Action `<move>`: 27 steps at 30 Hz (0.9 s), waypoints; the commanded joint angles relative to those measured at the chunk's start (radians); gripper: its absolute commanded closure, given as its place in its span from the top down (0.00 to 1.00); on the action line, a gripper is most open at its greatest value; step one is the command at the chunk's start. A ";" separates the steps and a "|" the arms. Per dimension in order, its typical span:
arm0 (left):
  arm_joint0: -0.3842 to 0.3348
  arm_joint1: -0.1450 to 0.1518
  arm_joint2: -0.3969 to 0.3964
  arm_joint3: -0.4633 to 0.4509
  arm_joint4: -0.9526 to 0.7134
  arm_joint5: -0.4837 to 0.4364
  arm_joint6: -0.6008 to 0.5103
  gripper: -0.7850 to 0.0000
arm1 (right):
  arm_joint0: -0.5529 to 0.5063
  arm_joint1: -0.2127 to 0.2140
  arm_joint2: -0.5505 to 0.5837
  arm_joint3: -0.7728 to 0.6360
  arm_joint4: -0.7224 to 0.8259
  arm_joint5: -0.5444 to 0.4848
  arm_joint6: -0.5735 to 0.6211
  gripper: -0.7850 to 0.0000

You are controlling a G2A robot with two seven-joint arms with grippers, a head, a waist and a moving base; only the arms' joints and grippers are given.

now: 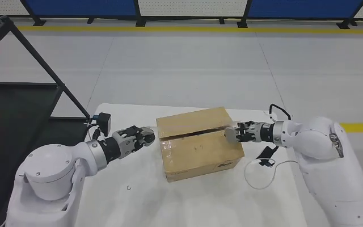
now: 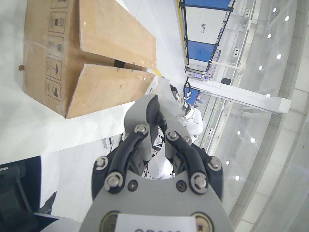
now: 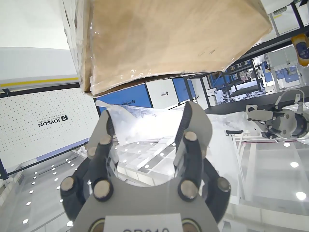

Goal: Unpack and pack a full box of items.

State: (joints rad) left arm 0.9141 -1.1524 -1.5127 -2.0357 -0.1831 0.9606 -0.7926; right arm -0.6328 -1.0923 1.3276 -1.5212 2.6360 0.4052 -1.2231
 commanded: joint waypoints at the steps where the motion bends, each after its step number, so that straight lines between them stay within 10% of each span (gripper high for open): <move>1: -0.003 0.003 0.000 -0.001 -0.008 0.002 0.007 0.00 | -0.009 0.006 0.010 -0.019 -0.005 0.023 -0.014 1.00; 27: 0.004 0.045 0.013 -0.051 -0.027 -0.006 0.066 0.00 | -0.086 0.058 0.067 -0.105 -0.130 0.236 0.078 1.00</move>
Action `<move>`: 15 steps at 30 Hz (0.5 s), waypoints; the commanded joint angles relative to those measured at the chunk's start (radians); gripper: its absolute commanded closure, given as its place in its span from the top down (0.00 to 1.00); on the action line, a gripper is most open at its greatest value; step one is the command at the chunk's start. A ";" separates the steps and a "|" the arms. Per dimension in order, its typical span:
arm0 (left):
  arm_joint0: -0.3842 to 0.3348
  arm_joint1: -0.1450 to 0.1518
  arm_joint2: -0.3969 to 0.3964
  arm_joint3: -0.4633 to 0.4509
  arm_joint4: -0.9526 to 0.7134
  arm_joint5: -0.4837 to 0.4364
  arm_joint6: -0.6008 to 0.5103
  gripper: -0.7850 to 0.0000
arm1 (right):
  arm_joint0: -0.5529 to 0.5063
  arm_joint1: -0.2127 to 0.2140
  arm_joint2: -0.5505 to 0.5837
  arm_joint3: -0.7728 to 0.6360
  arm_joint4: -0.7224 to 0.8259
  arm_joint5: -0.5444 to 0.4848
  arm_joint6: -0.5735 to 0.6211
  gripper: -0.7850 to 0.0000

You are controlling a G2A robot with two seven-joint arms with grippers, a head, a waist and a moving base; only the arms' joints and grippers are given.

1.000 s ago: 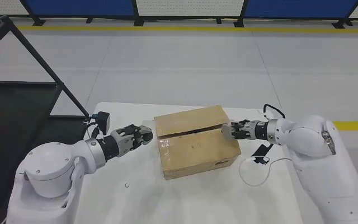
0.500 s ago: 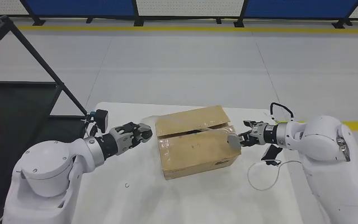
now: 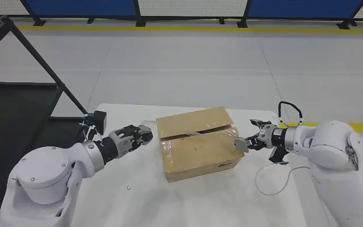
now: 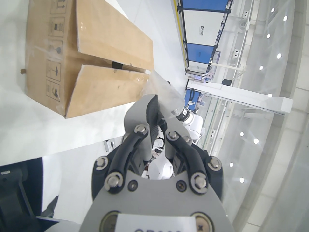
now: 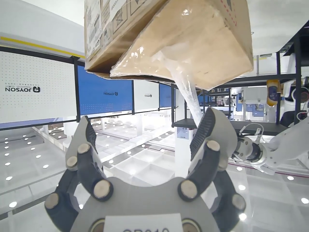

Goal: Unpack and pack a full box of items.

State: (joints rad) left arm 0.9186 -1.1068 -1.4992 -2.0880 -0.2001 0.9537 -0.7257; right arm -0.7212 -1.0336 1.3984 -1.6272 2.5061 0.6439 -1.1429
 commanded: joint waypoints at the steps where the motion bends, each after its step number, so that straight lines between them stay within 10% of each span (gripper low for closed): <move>1: 0.000 0.000 0.000 0.001 -0.010 0.001 0.000 0.00 | 0.002 0.000 -0.004 0.001 0.000 -0.003 -0.002 1.00; 7: 0.003 -0.001 0.000 0.002 -0.013 -0.004 0.003 0.00 | -0.022 0.001 0.001 -0.019 -0.056 0.010 0.086 1.00; 15: 0.008 -0.009 -0.003 0.025 -0.152 0.040 0.079 0.00 | -0.214 0.025 0.015 -0.408 -0.775 0.122 0.444 1.00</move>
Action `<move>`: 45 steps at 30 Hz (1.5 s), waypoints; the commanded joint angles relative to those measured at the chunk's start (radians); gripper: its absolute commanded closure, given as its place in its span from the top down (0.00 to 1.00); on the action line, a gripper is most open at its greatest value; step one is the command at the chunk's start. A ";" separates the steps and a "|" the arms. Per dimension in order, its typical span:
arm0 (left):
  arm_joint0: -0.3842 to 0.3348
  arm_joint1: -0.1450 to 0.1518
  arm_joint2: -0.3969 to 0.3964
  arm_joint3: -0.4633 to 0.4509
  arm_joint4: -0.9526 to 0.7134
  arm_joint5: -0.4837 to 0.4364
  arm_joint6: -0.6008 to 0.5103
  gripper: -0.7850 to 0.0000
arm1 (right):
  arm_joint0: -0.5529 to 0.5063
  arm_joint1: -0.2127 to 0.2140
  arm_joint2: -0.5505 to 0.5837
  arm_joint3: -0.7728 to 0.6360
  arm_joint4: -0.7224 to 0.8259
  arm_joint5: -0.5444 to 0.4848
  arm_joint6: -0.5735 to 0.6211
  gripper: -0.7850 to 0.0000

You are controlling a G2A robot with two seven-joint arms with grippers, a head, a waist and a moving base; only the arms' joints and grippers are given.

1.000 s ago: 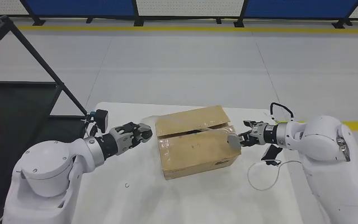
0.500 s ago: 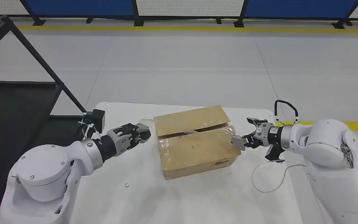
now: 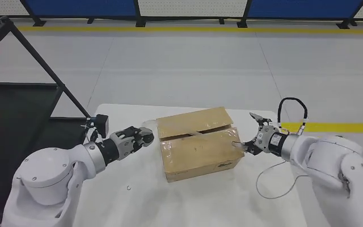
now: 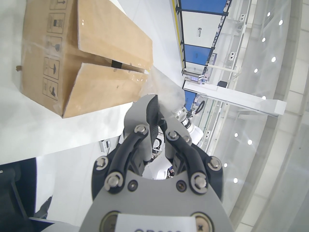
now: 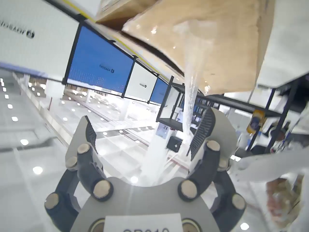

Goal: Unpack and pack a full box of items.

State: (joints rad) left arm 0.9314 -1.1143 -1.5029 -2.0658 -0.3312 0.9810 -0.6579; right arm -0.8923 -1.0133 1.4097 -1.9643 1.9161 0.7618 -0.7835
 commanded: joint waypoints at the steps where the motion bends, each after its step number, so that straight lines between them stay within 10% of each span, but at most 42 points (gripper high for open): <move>1: -0.008 -0.002 0.001 0.007 -0.040 0.026 0.020 0.00 | -0.077 0.008 0.006 -0.110 -0.291 -0.004 0.137 1.00; 5: -0.012 -0.003 0.008 0.031 -0.106 0.031 0.051 0.00 | -0.182 0.023 0.013 -0.181 -0.570 -0.009 0.306 1.00; 18: -0.004 0.000 0.016 0.034 -0.117 0.018 0.082 0.00 | -0.190 0.023 -0.027 -0.192 -0.661 -0.057 0.470 1.00; 33: -0.003 0.000 0.003 0.063 -0.279 0.019 0.142 0.00 | -0.276 0.126 -0.255 -0.297 -2.141 -0.137 0.974 1.00; 45: -0.017 -0.001 0.002 0.082 -0.339 0.031 0.183 0.00 | -0.294 0.130 -0.239 -0.301 -2.174 -0.129 1.009 1.00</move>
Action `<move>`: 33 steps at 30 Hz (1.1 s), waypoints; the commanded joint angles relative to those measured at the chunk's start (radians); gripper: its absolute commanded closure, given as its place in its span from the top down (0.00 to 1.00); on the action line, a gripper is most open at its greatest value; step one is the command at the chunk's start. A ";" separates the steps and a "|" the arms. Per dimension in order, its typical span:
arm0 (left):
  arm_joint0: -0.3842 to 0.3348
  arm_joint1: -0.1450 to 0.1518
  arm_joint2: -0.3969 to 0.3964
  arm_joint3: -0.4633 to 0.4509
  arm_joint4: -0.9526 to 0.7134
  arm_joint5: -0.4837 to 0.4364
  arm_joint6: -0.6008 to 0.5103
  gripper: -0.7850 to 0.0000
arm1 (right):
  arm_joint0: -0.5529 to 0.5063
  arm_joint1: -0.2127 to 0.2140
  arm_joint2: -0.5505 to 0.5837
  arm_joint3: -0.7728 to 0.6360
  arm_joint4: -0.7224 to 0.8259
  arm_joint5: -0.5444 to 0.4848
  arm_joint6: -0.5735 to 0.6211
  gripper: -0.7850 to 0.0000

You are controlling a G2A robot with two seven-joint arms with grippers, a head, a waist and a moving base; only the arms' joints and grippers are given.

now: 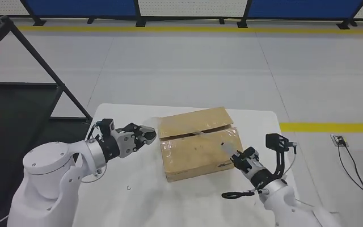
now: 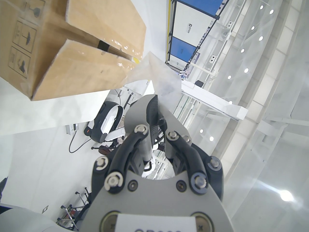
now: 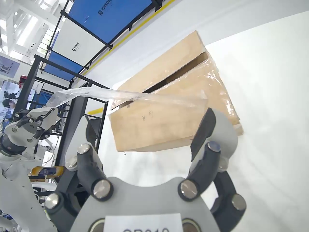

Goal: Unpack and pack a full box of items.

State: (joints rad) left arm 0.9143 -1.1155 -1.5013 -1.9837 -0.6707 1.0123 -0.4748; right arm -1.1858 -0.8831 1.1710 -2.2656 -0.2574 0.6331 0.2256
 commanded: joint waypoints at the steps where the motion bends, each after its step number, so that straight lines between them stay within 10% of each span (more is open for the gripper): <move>1: 0.000 0.000 0.000 0.000 0.000 0.000 0.000 0.00 | 0.000 0.000 -0.001 -0.001 -0.006 -0.007 -0.001 1.00; 20: 0.000 0.000 0.000 0.000 0.000 0.000 0.000 0.00 | 0.016 0.027 -0.127 0.040 -1.291 -0.358 0.288 1.00; 33: 0.000 0.000 0.000 0.000 0.000 0.000 0.000 0.00 | 0.069 0.013 -0.143 0.105 -1.385 -0.457 0.421 1.00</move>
State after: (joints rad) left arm 0.9144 -1.1155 -1.5014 -1.9838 -0.6706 1.0123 -0.4748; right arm -1.1172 -0.8698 1.0278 -2.1611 -1.6416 0.1763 0.6463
